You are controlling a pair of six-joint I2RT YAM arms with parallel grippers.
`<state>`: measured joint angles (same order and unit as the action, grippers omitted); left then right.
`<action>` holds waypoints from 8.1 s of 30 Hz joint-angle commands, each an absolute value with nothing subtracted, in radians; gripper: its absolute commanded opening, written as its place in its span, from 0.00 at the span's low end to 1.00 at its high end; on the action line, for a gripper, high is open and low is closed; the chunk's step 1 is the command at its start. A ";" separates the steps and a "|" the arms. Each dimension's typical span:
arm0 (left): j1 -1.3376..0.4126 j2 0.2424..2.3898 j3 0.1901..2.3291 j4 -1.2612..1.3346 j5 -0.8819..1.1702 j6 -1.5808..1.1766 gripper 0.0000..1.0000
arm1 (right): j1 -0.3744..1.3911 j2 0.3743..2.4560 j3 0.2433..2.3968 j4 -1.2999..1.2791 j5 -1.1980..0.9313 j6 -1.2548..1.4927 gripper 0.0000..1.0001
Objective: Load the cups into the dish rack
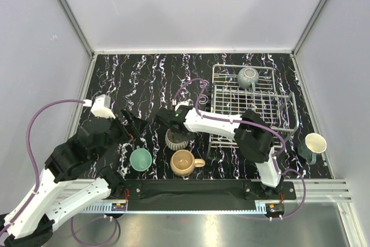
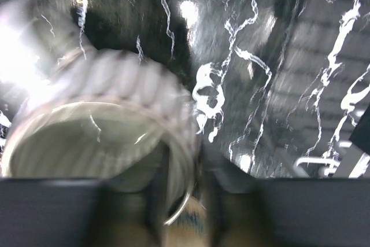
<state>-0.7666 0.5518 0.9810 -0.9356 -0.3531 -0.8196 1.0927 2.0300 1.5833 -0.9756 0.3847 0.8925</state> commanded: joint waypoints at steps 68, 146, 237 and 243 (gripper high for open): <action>-0.799 0.859 0.942 -0.052 0.431 -1.632 0.73 | 1.094 0.876 0.940 0.339 0.195 -0.939 0.00; -0.857 0.831 1.143 -0.143 0.420 -1.229 0.00 | 1.094 0.864 0.695 0.661 0.150 -1.097 0.70; -0.707 2.361 2.097 -0.086 0.183 -0.123 0.00 | 0.253 1.121 1.646 -0.801 0.374 0.069 0.95; -0.719 2.410 2.151 -0.127 0.192 -0.123 0.00 | 0.253 1.124 1.644 -0.793 0.370 0.066 0.95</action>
